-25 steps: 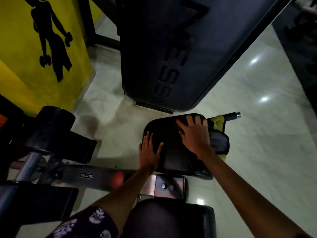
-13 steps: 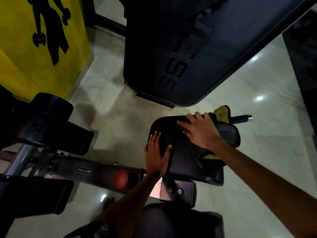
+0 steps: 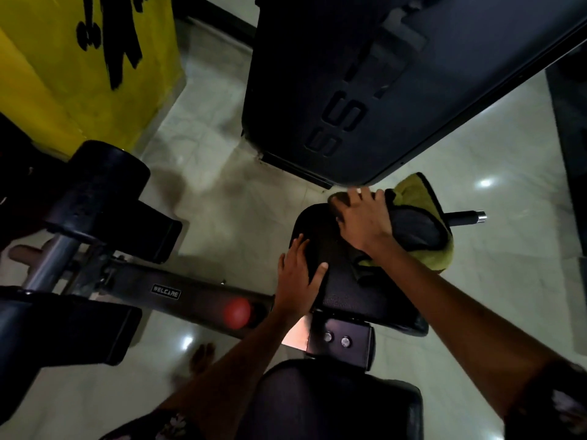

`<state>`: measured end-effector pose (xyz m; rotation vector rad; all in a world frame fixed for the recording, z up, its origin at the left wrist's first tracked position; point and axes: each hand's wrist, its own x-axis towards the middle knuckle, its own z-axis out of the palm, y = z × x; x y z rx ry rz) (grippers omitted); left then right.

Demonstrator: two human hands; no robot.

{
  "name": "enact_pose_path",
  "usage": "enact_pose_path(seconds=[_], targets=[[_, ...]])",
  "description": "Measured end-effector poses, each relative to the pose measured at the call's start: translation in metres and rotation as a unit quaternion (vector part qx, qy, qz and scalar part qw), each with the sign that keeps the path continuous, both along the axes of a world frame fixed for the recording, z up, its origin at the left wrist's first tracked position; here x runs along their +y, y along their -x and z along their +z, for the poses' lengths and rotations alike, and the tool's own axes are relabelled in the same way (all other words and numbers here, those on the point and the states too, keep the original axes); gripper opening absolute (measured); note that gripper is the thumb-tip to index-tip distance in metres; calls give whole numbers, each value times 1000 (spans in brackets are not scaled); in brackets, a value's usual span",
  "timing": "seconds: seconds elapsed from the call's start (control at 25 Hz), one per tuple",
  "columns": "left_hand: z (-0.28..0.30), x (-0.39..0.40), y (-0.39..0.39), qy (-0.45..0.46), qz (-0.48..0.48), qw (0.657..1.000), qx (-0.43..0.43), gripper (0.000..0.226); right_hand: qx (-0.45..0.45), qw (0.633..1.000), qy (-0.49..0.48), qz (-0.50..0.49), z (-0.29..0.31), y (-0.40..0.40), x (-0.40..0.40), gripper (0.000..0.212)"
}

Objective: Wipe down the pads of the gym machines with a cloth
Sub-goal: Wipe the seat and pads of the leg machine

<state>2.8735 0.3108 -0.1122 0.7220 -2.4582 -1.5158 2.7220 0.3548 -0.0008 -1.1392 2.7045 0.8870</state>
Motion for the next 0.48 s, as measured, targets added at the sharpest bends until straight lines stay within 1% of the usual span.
enact_pose_path(seconds=[0.08, 0.12, 0.16, 0.2, 0.24, 0.28, 0.32, 0.36, 0.4, 0.44, 0.48], targets=[[-15, -11, -31, 68, -8, 998, 3, 65, -58, 992, -32, 112, -8, -12, 2, 53], [-24, -17, -48, 119, -12, 993, -2, 59, -84, 986, -42, 138, -7, -10, 3, 53], [-33, -22, -64, 170, -22, 985, -16, 53, -85, 987, -41, 129, -6, -1, 2, 52], [-42, -26, -76, 210, -33, 977, -35, 48, -63, 994, -27, 88, -5, 6, -2, 51], [-50, -29, -84, 231, -42, 971, -52, 44, -34, 999, -12, 40, -6, 7, -7, 50], [-55, -31, -87, 239, -52, 968, -64, 42, -11, 1000, -8, 13, -9, 3, -10, 50], [-59, -33, -88, 241, -62, 966, -70, 41, -12, 1000, -14, 24, -13, -5, -14, 51], [-63, -34, -87, 243, -73, 965, -69, 39, -37, 997, -20, 64, -18, -13, -15, 51], [-65, -35, -87, 242, -84, 965, -64, 38, -79, 989, -29, 125, -21, -20, -13, 51], [-65, -36, -87, 239, -92, 965, -61, 37, -124, 974, -40, 183, -22, -23, -11, 50], [-64, -37, -87, 231, -96, 966, -65, 36, -147, 964, -46, 217, -20, -20, -11, 49]])
